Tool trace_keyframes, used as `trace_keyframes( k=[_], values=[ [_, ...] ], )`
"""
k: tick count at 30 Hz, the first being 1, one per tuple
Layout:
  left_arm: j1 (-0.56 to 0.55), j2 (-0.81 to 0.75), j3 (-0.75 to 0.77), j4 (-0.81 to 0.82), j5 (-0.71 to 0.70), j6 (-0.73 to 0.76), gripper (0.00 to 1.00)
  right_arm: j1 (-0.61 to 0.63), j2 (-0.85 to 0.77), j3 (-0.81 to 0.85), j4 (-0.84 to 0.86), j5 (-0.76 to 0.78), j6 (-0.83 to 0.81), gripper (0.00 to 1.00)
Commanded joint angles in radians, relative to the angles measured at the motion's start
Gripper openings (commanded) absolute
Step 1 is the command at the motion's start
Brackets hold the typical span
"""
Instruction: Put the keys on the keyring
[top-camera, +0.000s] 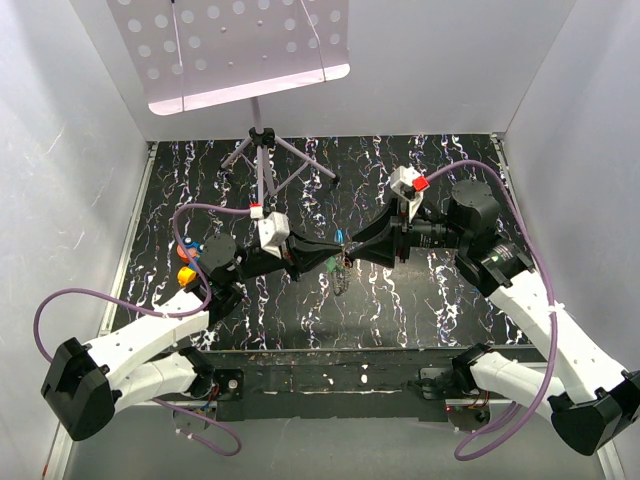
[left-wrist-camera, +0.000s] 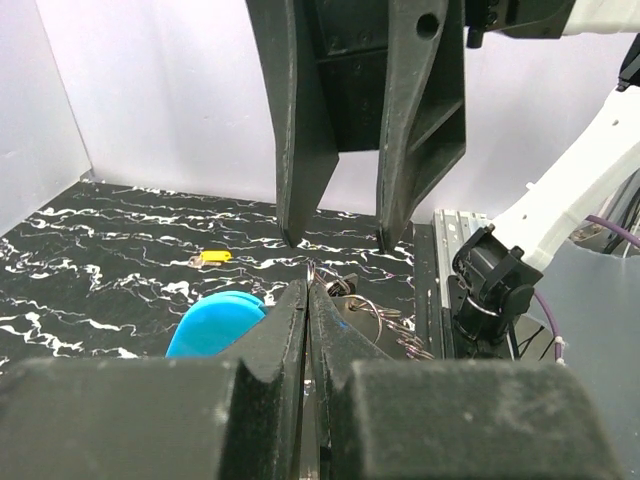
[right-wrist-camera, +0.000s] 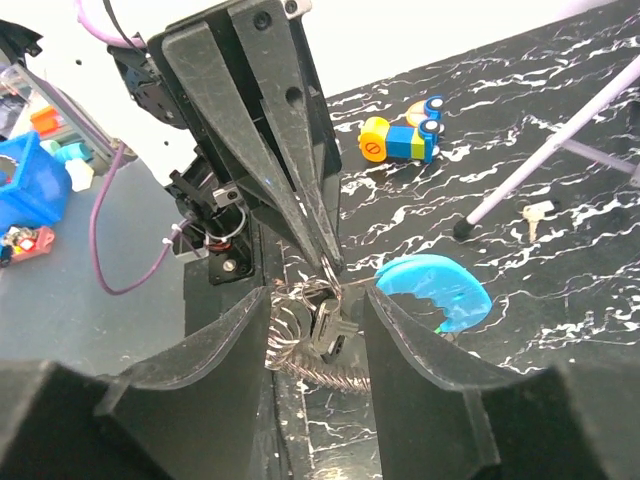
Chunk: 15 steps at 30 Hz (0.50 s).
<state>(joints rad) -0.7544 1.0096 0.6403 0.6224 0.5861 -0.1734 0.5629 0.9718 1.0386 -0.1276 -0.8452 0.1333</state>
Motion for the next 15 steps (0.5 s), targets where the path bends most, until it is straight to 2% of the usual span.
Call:
trace_keyframes(
  k=[1,15],
  values=[
    [0.012,-0.035,-0.001,0.091,0.026,-0.024,0.00,-0.004,0.007,-0.015,0.069,-0.023,0.063,0.50],
    [0.015,-0.006,0.027,0.051,-0.011,-0.017,0.00,0.040,0.036,0.009,0.111,0.136,0.216,0.51]
  ],
)
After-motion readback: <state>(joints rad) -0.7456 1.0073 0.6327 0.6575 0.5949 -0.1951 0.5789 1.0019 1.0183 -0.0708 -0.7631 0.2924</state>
